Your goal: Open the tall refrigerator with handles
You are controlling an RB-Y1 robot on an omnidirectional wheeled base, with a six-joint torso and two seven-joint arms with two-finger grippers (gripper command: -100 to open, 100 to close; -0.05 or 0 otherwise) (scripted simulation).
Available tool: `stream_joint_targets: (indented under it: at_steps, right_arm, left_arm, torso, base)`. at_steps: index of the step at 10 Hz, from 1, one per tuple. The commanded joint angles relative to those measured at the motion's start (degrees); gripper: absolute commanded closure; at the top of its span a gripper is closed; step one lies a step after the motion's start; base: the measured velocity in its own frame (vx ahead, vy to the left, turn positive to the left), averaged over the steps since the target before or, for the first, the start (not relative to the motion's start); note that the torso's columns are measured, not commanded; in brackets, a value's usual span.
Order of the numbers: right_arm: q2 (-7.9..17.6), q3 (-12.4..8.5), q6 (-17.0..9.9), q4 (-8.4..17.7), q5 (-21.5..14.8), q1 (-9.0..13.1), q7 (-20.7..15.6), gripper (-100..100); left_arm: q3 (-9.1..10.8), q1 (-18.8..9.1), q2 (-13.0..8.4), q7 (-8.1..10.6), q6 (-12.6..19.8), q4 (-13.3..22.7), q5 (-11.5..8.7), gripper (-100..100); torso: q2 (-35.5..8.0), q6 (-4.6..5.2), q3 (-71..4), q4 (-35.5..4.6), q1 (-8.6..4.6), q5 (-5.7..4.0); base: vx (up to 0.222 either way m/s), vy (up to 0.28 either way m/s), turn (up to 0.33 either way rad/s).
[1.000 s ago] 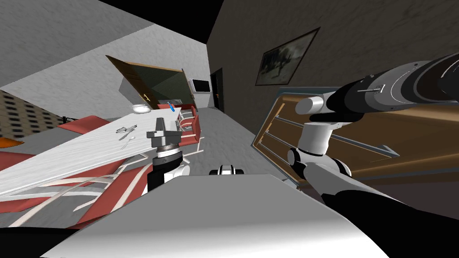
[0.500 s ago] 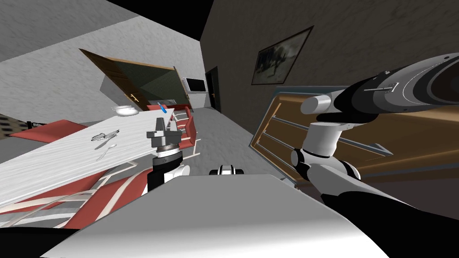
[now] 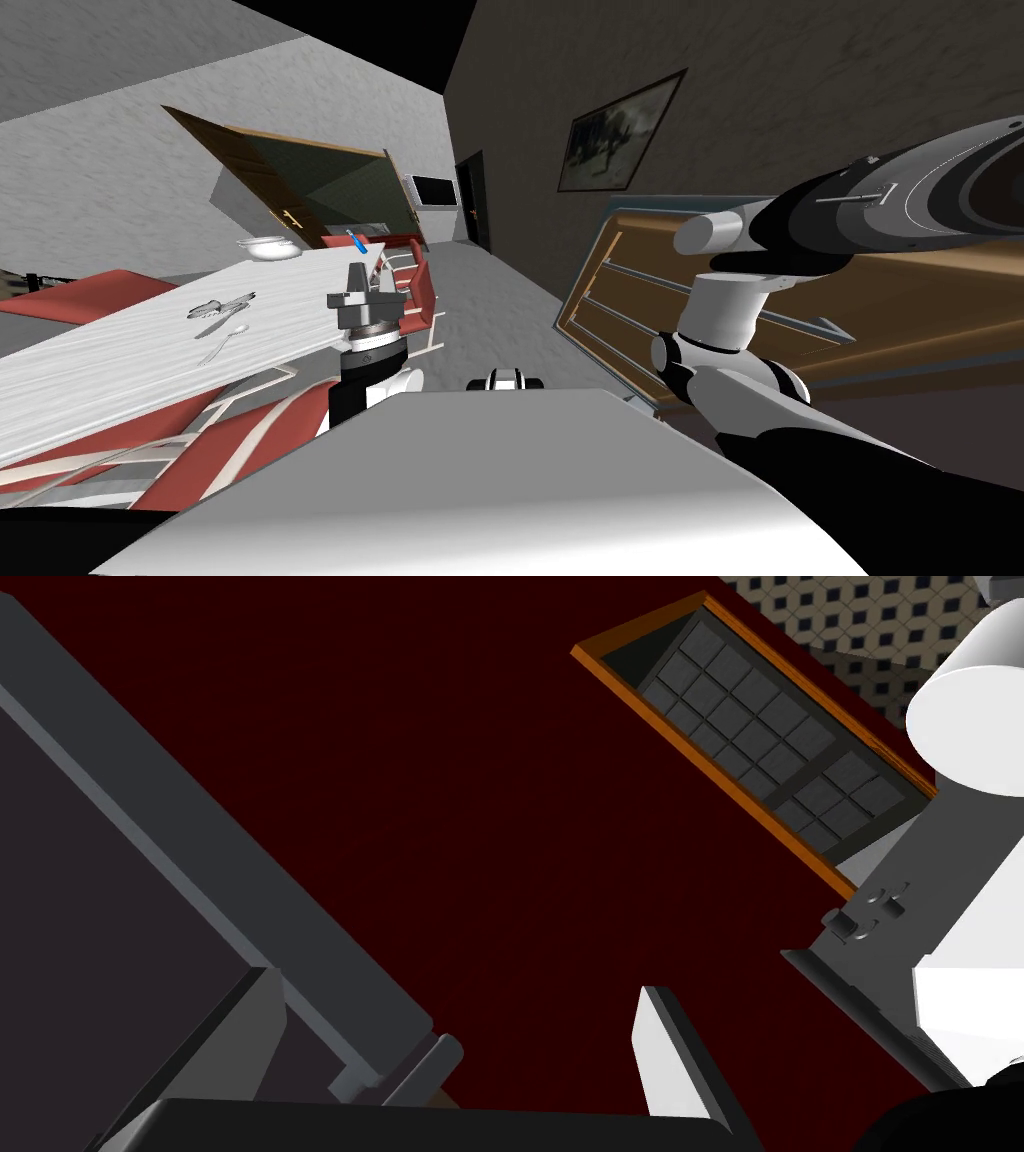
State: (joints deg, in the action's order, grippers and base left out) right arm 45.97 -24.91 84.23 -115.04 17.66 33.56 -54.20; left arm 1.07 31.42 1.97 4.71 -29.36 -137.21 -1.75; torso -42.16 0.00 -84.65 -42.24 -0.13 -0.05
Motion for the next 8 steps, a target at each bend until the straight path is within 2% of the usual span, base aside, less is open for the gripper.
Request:
stream_joint_targets:
  at_steps: [1,7,8]
  right_arm:
    - [0.08,-0.11,-0.05,-0.16,-0.09,-0.1,-0.1,-100]
    - [0.08,-0.11,-0.05,-0.16,-0.09,-0.1,-0.1,-100]
    - [1.24,-0.53,0.06,-0.61,-1.67,-0.79,-1.12,-100]
  left_arm:
    - [-0.01,-0.01,0.0,0.0,0.0,0.0,0.0,0]
    - [-0.01,-0.01,0.0,0.0,0.0,0.0,0.0,0]
    - [0.0,-0.01,0.0,0.0,0.0,0.0,0.0,0]
  torso:
    - [-0.09,-0.04,0.06,-0.03,0.18,0.06]
    - [-0.11,0.0,0.08,-0.04,0.12,0.05]
    - [-0.09,0.01,0.06,-0.04,0.07,0.03]
  base:
    - [0.02,0.0,0.0]
    - [0.0,0.002,0.007]
    - [0.064,-0.026,-0.104]
